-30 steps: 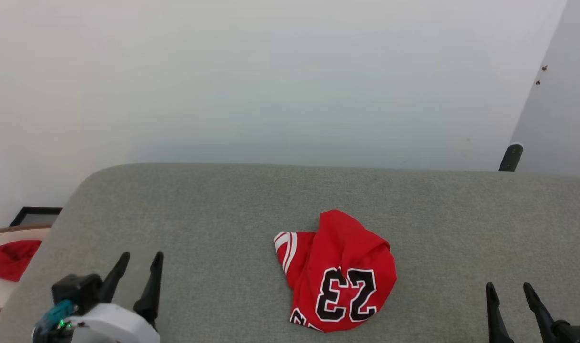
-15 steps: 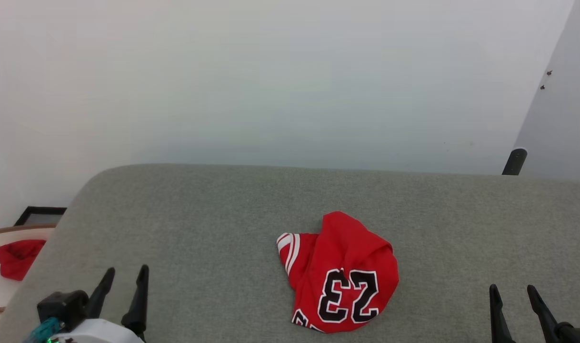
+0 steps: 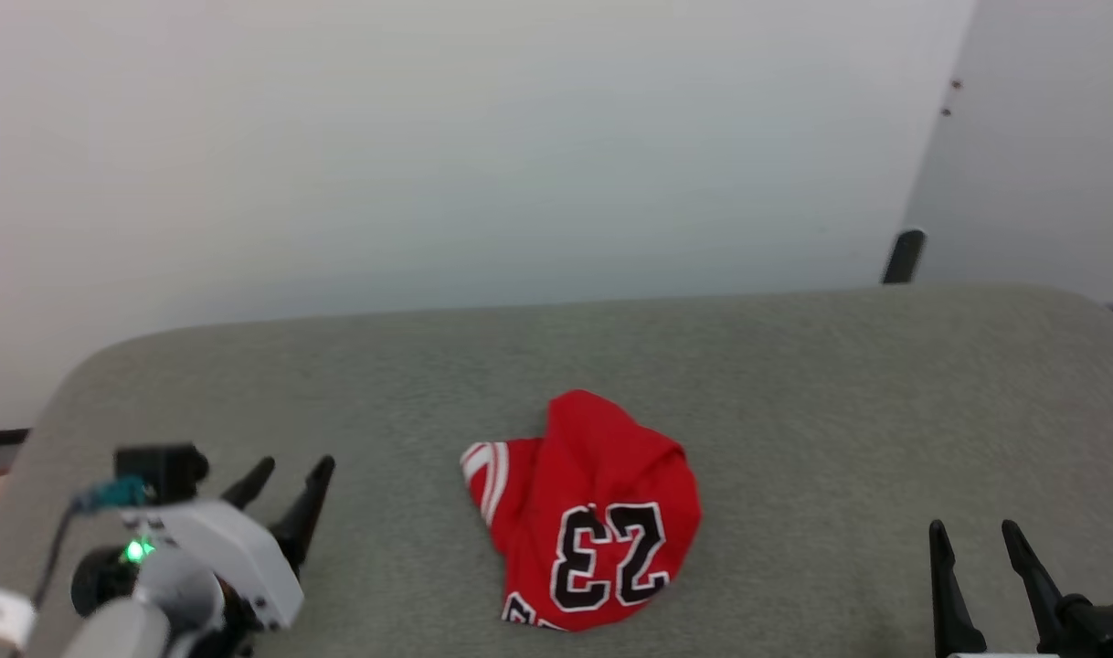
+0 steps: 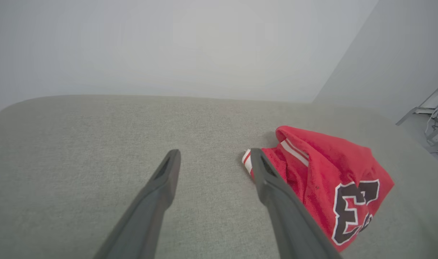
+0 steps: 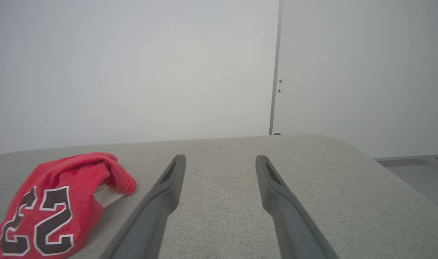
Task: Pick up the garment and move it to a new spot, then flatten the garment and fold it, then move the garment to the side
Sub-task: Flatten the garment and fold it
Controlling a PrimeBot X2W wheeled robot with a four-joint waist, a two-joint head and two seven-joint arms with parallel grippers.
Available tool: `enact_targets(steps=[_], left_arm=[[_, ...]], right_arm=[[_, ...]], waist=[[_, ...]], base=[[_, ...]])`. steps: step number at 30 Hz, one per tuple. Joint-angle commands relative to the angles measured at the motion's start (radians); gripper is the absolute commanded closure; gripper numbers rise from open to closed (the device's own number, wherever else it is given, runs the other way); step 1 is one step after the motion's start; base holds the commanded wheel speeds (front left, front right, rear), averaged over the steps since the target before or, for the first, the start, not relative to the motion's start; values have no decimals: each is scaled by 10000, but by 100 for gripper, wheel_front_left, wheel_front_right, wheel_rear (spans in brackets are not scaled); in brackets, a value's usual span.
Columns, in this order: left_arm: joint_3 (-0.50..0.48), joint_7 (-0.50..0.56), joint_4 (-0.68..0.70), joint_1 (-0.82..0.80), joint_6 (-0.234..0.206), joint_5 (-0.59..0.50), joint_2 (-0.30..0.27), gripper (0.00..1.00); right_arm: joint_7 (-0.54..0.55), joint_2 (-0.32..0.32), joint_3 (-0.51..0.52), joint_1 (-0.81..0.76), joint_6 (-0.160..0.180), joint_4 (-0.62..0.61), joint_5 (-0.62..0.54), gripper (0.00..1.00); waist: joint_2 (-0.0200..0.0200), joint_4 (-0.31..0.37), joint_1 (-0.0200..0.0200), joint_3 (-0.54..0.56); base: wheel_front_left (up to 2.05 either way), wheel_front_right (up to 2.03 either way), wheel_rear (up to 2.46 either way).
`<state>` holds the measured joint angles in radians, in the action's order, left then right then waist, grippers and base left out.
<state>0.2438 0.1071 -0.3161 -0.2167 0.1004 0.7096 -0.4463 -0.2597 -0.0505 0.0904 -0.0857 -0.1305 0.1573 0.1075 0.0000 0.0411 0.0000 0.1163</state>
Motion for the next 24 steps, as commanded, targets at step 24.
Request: enact_targets(steps=[24], left_arm=[[601,6270,-910,-2975,-476,1167,-1820,0]], right_arm=[[-70,12,-780,1197,-5,-144,1216,0]], waist=[[0,3595,0,-2997]], base=[[0,0,0]])
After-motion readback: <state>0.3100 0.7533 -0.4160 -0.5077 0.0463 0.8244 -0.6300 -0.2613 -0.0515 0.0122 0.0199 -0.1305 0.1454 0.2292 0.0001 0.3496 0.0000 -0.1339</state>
